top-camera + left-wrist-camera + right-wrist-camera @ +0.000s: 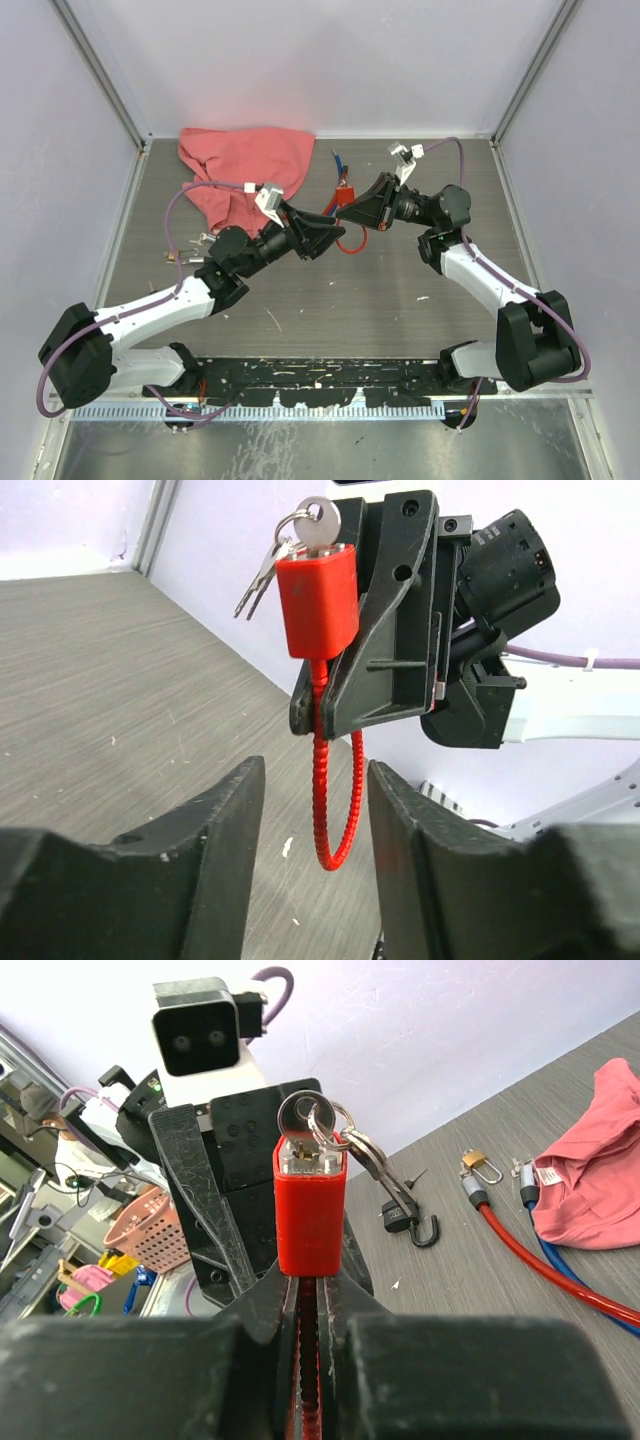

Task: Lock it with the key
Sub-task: Lock the lock.

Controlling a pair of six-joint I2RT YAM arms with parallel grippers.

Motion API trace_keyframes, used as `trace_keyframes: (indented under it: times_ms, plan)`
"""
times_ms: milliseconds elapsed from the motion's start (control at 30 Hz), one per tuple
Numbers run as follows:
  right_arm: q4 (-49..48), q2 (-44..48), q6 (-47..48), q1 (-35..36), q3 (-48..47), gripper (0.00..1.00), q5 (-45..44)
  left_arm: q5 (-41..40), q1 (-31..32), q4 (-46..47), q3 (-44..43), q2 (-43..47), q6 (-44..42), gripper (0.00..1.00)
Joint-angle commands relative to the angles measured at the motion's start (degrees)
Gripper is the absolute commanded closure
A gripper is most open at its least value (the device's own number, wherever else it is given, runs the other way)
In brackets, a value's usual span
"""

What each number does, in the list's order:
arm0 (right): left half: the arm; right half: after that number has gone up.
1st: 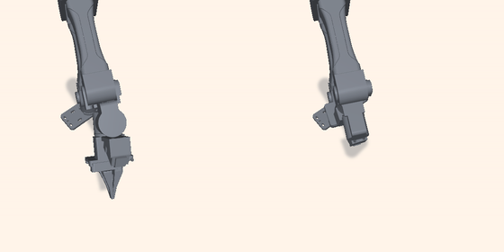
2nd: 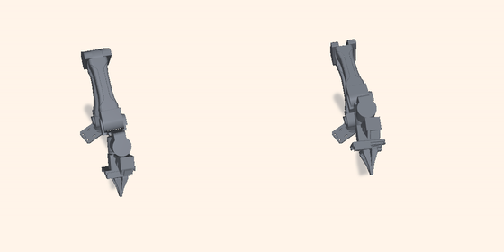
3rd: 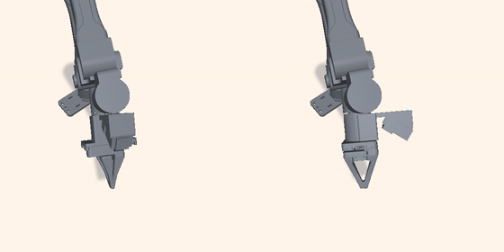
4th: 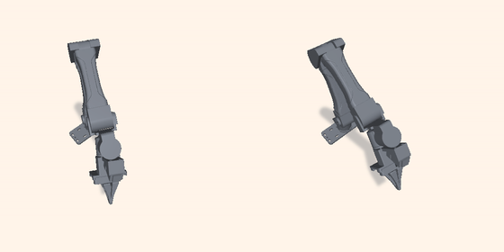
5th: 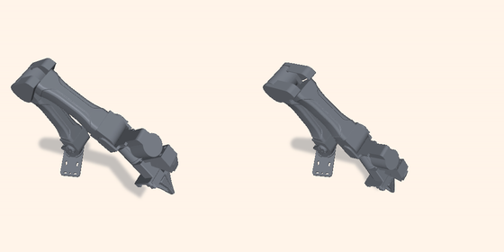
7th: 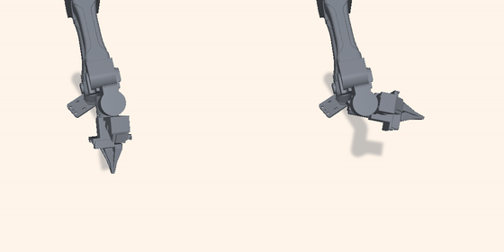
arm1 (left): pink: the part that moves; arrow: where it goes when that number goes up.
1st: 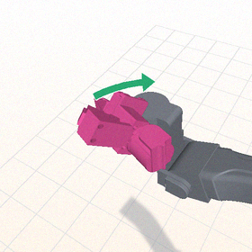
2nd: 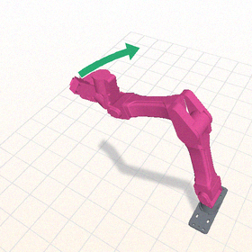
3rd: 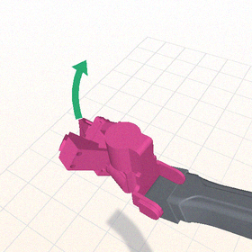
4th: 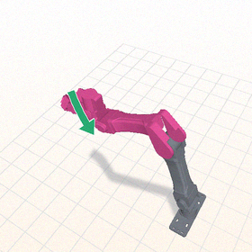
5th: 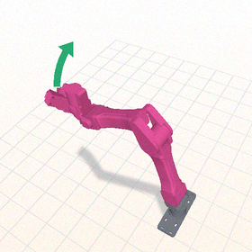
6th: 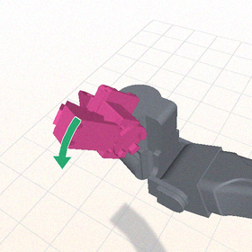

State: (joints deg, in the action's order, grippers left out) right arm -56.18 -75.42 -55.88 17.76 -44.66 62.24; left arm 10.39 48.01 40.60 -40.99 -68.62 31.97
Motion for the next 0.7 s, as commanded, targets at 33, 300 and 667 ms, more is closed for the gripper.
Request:
trace_keyframes:
  times_ms: [33,300,667]
  plan:
    - [-8.41,0.92,-2.58,-0.42,0.0,0.99,-0.01,0.49,0.25,10.7,1.66,-0.24,4.48,0.5]
    - [-9.98,1.32,-3.19,-0.4,0.56,0.99,0.01,3.77,0.24,11.44,-1.06,-3.47,6.94,0.6]
    - [-10.53,1.67,-2.75,-0.39,1.25,0.99,0.16,7.16,0.05,12.52,-4.24,-7.43,8.81,0.91]
